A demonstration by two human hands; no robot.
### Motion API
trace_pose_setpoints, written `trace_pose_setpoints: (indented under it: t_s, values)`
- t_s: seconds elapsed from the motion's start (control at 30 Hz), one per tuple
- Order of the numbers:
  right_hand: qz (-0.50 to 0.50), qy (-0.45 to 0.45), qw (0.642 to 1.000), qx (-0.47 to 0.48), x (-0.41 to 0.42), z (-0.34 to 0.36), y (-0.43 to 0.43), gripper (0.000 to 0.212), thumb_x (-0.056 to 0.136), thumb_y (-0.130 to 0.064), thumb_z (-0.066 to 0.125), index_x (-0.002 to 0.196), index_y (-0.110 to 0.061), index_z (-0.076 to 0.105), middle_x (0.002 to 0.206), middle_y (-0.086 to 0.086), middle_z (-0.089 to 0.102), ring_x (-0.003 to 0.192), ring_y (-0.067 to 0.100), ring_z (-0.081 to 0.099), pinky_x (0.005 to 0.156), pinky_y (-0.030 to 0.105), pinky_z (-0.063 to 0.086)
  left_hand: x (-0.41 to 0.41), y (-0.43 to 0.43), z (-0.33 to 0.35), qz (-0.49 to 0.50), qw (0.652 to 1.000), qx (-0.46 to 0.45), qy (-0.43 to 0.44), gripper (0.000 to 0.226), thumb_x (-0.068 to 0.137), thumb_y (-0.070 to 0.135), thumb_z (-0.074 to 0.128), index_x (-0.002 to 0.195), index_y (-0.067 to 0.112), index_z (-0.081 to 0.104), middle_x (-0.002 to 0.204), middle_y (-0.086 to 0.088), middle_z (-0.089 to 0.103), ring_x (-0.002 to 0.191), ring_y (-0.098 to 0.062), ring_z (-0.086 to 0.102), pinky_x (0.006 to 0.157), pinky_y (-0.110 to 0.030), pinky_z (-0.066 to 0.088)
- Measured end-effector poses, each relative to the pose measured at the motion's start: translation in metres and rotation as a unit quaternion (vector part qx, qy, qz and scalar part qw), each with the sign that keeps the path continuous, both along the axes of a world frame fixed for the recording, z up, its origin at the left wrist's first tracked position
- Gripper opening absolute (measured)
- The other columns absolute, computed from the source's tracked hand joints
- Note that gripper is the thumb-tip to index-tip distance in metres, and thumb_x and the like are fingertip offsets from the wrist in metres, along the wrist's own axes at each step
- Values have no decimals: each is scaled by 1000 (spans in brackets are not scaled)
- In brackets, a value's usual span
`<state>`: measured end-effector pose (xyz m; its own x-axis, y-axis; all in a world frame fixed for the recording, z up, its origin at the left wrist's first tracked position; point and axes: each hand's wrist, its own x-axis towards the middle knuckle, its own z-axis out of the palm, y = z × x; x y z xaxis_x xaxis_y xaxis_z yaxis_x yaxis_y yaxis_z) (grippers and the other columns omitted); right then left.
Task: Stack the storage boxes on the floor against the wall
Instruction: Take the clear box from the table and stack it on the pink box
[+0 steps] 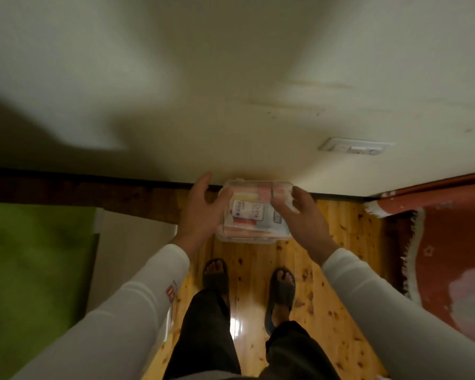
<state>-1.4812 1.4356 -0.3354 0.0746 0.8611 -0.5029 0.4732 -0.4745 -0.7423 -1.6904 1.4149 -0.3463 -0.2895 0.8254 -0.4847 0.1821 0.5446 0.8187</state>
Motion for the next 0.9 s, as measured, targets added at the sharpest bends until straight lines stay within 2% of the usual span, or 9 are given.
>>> trace_pose_setpoints:
  t_s: [0.13, 0.27, 0.37, 0.57, 0.67, 0.77, 0.9]
  values:
    - [10, -1, 1000, 15, -13, 41, -9, 79, 83, -58, 63, 149, -26, 33, 149, -1, 44, 134, 17, 42, 105, 43, 42, -8, -2, 43, -32, 999, 16, 33, 71, 88, 57, 58, 150, 36, 31, 157, 8, 34, 141, -14, 33, 101, -29, 32]
    - [41, -9, 999, 34, -21, 81, -16, 81, 82, -61, 61, 150, -28, 30, 152, -2, 40, 136, 19, 40, 104, 40, 41, -18, -5, 91, -52, 997, 39, 46, 71, 87, 57, 59, 150, 38, 31, 157, 9, 33, 142, -14, 32, 110, -37, 32]
    - [65, -7, 996, 53, -27, 110, -20, 80, 84, -60, 60, 150, -27, 30, 153, -3, 39, 137, 18, 39, 102, 35, 39, -24, -11, 123, -49, 996, 51, 57, 69, 88, 56, 58, 149, 37, 32, 157, 8, 34, 142, -17, 32, 112, -40, 33]
    - [126, -4, 988, 94, -32, 161, -36, 78, 86, -57, 60, 151, -24, 30, 154, -2, 37, 137, 17, 38, 106, 35, 36, -20, -43, 178, -37, 992, 77, 88, 71, 88, 52, 61, 150, 30, 33, 156, 5, 37, 142, -18, 33, 108, -35, 29]
    - [162, 7, 979, 127, -27, 186, -49, 78, 86, -58, 60, 150, -24, 32, 153, -3, 39, 136, 15, 40, 105, 34, 36, -15, -71, 208, -8, 990, 91, 110, 70, 86, 56, 60, 149, 34, 35, 154, 9, 39, 141, -15, 36, 108, -35, 31]
    - [199, 14, 969, 146, -22, 206, -64, 78, 85, -60, 58, 150, -27, 31, 153, -5, 39, 136, 14, 40, 106, 34, 36, -10, -99, 231, 10, 988, 111, 110, 67, 89, 49, 62, 148, 29, 38, 153, 6, 42, 139, -14, 38, 112, -35, 32]
    - [244, 26, 952, 184, -25, 235, -84, 75, 87, -57, 58, 149, -25, 33, 151, -5, 41, 133, 13, 42, 99, 27, 34, -6, -139, 265, 38, 985, 132, 103, 60, 91, 40, 64, 144, 23, 44, 147, 2, 49, 133, -13, 45, 106, -28, 35]
